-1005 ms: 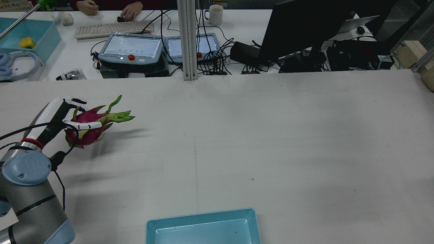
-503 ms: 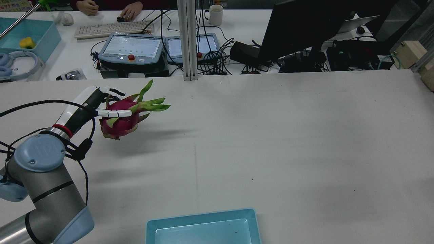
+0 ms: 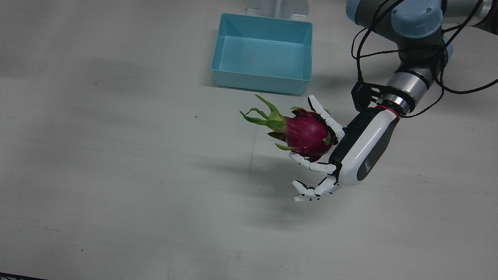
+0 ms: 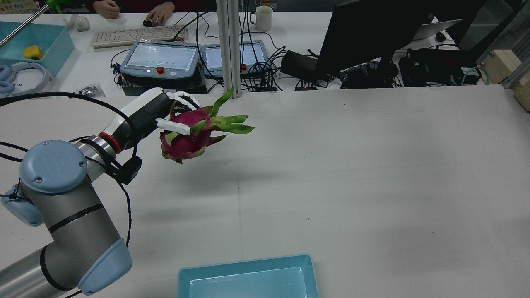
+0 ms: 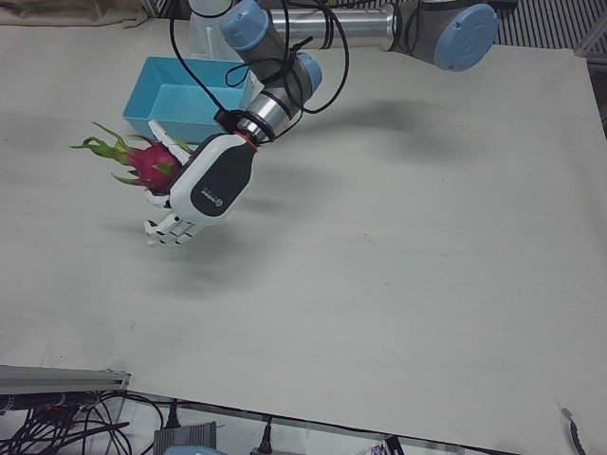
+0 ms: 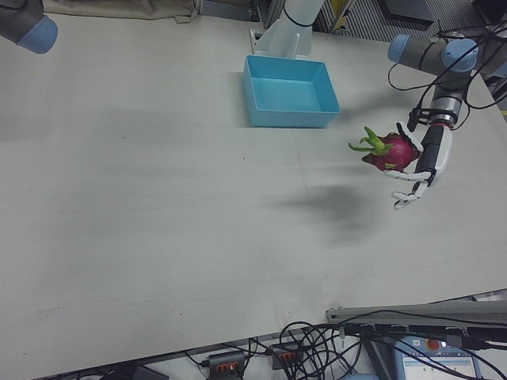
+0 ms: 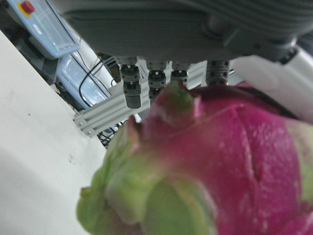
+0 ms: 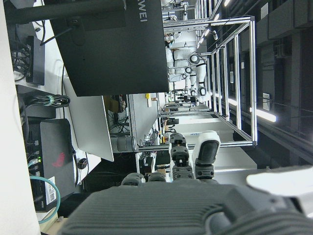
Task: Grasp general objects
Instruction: 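Lift the dragon fruit with the left hand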
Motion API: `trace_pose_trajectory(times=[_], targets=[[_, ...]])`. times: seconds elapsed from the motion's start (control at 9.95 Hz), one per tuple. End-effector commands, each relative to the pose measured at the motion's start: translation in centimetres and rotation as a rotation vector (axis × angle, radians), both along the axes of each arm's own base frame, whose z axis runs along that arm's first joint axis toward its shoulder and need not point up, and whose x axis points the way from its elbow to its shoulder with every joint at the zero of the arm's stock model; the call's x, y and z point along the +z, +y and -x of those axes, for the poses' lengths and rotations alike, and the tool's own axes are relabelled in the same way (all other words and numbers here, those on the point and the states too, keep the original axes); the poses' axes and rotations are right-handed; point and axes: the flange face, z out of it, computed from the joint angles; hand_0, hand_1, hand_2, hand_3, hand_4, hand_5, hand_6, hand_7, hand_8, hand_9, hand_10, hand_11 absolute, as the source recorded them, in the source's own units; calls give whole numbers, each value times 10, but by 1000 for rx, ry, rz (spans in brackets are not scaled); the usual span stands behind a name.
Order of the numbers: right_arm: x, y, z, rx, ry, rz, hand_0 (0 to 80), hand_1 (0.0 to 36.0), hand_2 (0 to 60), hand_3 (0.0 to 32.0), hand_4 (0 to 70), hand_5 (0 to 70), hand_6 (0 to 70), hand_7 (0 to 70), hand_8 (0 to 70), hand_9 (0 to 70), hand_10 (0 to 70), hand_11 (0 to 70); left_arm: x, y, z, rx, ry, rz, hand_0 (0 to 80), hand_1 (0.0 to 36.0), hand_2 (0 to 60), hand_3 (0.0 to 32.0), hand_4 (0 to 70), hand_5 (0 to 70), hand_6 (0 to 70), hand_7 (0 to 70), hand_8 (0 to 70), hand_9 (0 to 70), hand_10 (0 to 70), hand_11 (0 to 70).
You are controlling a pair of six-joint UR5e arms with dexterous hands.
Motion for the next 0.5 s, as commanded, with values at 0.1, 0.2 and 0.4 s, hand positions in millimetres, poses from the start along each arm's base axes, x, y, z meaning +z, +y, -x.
trace_pose_trajectory(times=[0.1,0.2,0.4], targets=[[1,0,0,0,0,1,0,0,0,0,0,0,0,0,0,0,0,0,-52,32,-14,112,92,-110,505,36,0,0,700,369,171,458,223,199,122,168],[1,0,0,0,0,1,0,0,0,0,0,0,0,0,0,0,0,0,-69,35,-18,147,108,-138,512,45,0,0,700,375,177,463,221,205,124,172],[1,0,0,0,0,1,0,0,0,0,0,0,0,0,0,0,0,0,-93,65,-29,234,143,-186,528,61,0,0,700,391,183,462,207,198,117,163]])
